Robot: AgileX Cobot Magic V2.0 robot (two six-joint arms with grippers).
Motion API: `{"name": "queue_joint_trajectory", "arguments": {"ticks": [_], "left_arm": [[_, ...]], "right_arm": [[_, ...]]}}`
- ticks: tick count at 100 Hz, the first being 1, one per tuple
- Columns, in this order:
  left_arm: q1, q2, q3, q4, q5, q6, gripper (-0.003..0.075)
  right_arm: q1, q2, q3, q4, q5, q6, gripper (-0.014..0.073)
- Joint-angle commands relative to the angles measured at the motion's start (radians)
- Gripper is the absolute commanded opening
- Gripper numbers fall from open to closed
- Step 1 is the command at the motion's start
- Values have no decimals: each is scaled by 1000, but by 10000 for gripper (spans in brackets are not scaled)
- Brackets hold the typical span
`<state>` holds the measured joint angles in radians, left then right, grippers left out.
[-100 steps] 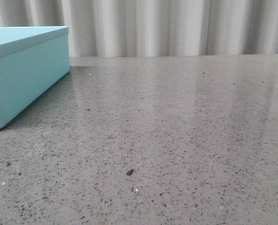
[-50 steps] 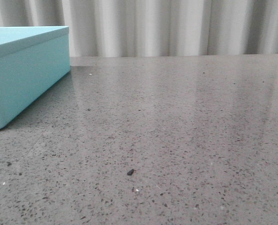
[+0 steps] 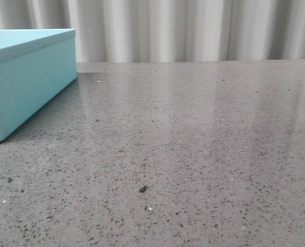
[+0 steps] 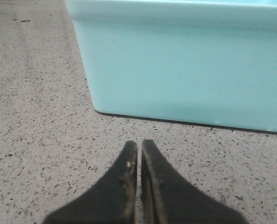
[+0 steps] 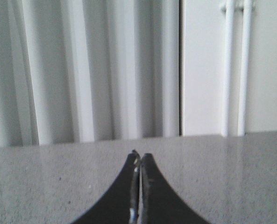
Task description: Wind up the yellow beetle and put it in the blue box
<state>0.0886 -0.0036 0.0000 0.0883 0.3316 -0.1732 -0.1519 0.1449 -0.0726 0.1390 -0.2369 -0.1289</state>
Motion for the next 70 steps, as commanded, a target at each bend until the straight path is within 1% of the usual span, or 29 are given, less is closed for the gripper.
{"name": "queue_joint_trajectory", "arguments": {"ticks": [1,8,21,25,35,43,50,70], "left_arm": [[-7,-33,26,-6,-46,-7,-21],[-7,-33,26,-6,-46,-7,-21],[-7,-33,26,-6,-46,-7,-21],[-7,-33,26,-6,-46,-7,-21],[-7,-33,26,-6,-46,-7,-21],[-7,-33,26,-6,-46,-7,-21],[-7,-33,26,-6,-46,-7,-21],[-7,-31,26,-6,-46,-7,-21]], "right_arm": [[-5,-41,-2,-10,-84,-4,-61],[-5,-63,34,-53,-113,-4,-61],[-5,-81,105,-54,-116,-4,-61],[-5,-92,102,-68,-37,-4,-61],[-5,-134,102,-131,90,-4,-61],[-5,-172,102,-131,226,-4,-61],[-5,-175,104,-133,317,-4,-61],[-5,-175,104,-139,538,-4,-61]]}}
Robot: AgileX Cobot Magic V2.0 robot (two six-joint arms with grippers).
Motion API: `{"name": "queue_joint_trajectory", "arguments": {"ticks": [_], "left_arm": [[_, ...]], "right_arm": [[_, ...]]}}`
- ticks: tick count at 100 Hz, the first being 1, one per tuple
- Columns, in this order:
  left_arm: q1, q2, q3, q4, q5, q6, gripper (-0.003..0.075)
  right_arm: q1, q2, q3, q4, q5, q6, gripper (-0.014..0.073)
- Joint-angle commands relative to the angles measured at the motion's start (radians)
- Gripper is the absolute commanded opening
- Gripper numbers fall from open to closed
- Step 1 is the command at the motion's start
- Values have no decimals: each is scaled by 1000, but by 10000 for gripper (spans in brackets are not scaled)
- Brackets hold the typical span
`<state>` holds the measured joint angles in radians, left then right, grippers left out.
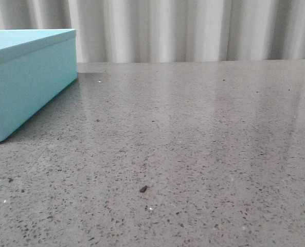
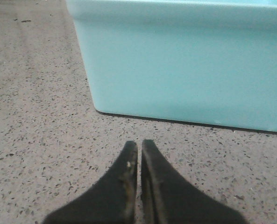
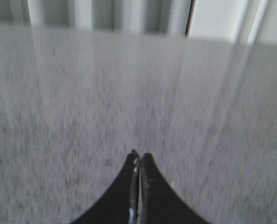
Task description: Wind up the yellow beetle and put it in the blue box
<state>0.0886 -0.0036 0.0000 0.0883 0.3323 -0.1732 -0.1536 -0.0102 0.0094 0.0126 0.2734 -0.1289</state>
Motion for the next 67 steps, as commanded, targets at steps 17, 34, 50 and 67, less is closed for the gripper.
{"name": "queue_joint_trajectory", "arguments": {"ticks": [17,34,50,67], "left_arm": [[-7,-31,26,-6,-47,-7,-21],[-7,-31,26,-6,-47,-7,-21],[-7,-31,26,-6,-47,-7,-21],[-7,-31,26,-6,-47,-7,-21]], "right_arm": [[-4,-20,22,-13,32,-4,-61],[-4,-20,22,-13,32,-4,-61],[-4,-20,22,-13,32,-4,-61],[-4,-20,22,-13,32,-4,-61]]}}
